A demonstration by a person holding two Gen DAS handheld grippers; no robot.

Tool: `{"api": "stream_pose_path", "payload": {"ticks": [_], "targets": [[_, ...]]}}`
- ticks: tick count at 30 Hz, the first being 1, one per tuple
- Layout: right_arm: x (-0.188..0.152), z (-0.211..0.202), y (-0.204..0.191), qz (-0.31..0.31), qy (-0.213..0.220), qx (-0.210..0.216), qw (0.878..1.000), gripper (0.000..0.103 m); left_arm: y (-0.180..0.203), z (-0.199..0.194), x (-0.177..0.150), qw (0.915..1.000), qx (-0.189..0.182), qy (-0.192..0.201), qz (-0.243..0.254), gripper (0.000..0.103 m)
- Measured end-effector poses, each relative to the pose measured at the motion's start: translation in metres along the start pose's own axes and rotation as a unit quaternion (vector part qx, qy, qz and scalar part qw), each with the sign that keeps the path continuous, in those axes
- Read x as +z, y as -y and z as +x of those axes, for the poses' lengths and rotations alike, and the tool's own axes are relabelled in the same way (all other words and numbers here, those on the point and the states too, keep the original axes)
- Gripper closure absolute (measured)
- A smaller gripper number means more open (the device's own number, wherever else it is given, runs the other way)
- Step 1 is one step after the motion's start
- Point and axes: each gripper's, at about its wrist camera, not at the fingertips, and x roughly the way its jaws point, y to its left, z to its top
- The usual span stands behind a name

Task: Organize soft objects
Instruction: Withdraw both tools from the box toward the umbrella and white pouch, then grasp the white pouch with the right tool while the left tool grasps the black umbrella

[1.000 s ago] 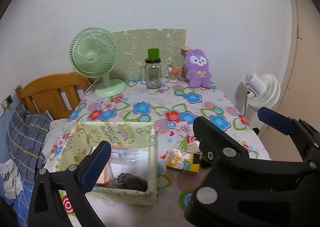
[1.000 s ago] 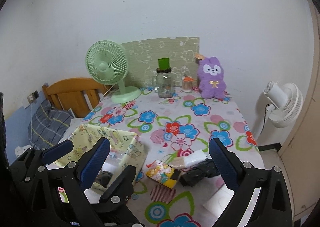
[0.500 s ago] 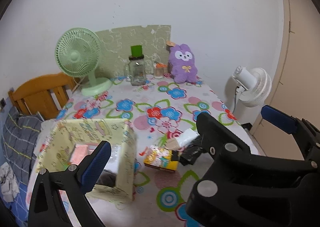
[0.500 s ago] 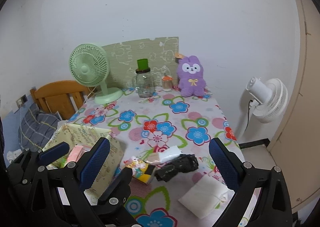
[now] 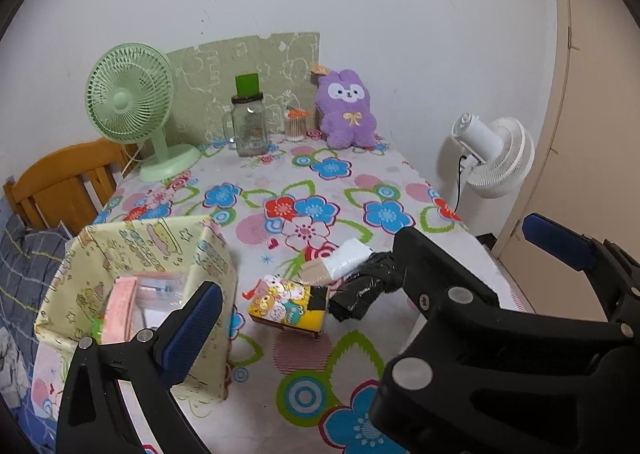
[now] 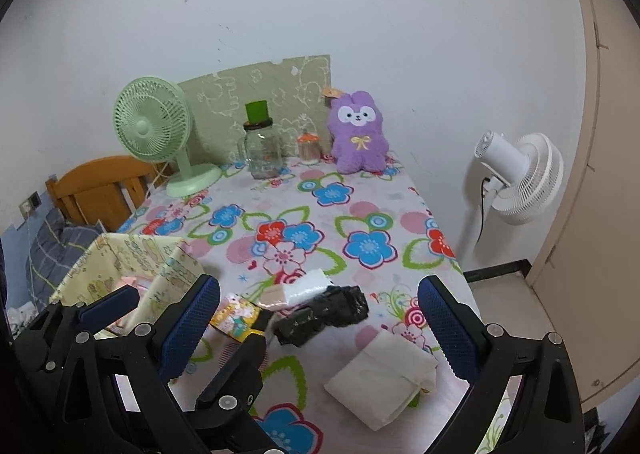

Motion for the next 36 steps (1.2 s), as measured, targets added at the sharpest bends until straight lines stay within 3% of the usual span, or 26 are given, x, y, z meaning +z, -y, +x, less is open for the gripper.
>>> {"api": "stream_pose_path", "payload": {"ticks": [17, 36], "targets": [[-0.036, 0.042, 0.026, 0.011, -0.059, -0.03, 0.998, 0.002, 0.011, 0.052, -0.027, 0.9987, -0.001, -0.05, -0.001, 0.001], [-0.074, 0.089, 0.046, 0.028, -0.145, -0.066, 0.987, 0.002, 0.017, 0.089, -0.058, 0.9944, -0.01, -0.105, 0.011, 0.002]]}}
